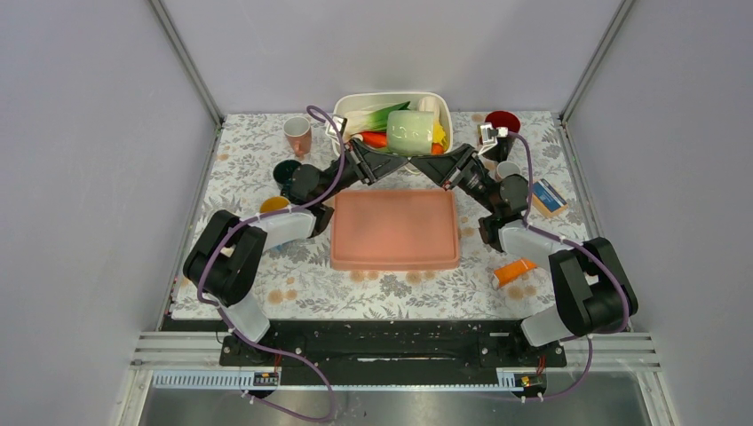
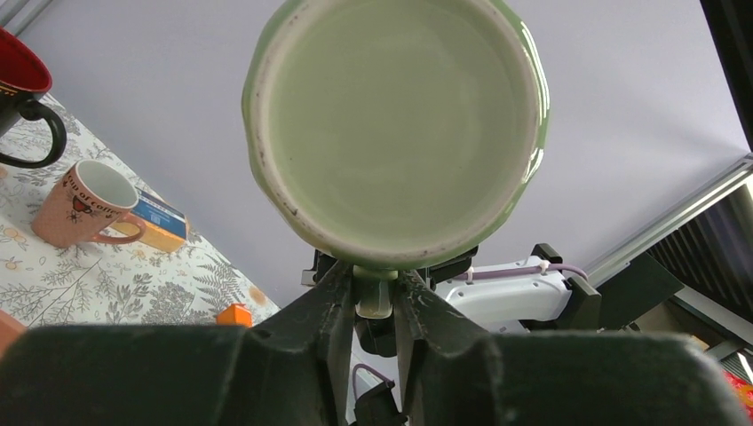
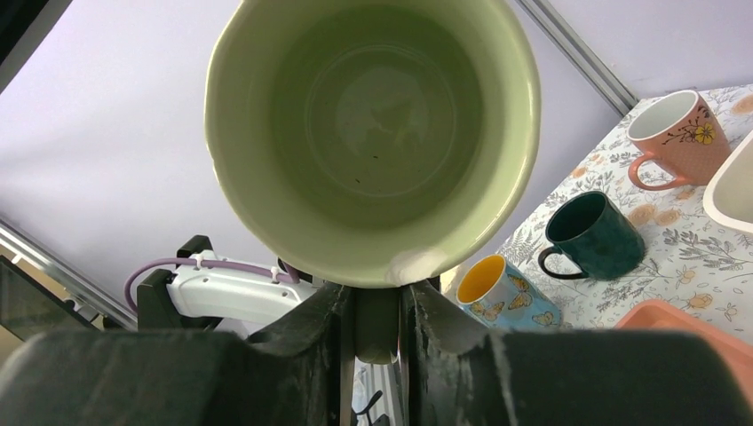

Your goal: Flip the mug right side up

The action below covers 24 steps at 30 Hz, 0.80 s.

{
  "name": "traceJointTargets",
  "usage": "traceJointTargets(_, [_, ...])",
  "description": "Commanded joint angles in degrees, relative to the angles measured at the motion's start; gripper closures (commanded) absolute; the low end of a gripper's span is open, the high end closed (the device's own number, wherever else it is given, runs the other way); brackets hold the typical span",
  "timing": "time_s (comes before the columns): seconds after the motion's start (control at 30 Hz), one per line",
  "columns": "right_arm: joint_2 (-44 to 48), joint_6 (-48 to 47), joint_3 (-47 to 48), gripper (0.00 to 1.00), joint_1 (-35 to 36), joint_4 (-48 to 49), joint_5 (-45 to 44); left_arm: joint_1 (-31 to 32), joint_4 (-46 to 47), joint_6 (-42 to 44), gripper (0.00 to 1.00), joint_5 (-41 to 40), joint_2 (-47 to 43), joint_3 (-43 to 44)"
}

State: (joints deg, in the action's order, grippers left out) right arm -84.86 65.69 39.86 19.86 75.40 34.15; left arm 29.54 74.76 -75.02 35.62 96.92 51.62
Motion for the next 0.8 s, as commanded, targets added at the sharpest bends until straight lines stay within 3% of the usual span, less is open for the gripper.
traceJointTargets(0.0, [2.1,-1.2,1.6,1.00,-2.1,2.3,-3.7,2.4,8.9,-1.0,0.69,4.4,-0.6,0.6])
traceJointTargets(0.07, [2.7,-1.6,1.8,1.00,-2.8,2.1,-3.3,2.4,9.1,-1.3,0.53,4.4,-0.8,0.6])
traceJointTargets(0.2, [4.2,-3.5,2.7,1.00,-4.3,-0.4,-1.4,2.2,9.2,-1.1,0.08,4.3,-1.1,0.3])
traceJointTargets(0.23, [4.8,-4.3,2.8,1.00,-4.6,-1.0,-0.9,2.2,9.2,-1.2,0.02,4.3,-1.2,0.2])
traceJointTargets(0.5, [14.4,-22.4,1.1,1.00,-7.3,-17.7,0.0,-0.5,6.8,0.2,0.01,4.4,-3.4,0.0])
traceJointTargets(0.77, [26.6,-41.6,0.9,1.00,-10.8,-38.4,-3.5,-5.9,-1.4,7.7,0.01,7.6,-6.8,1.5])
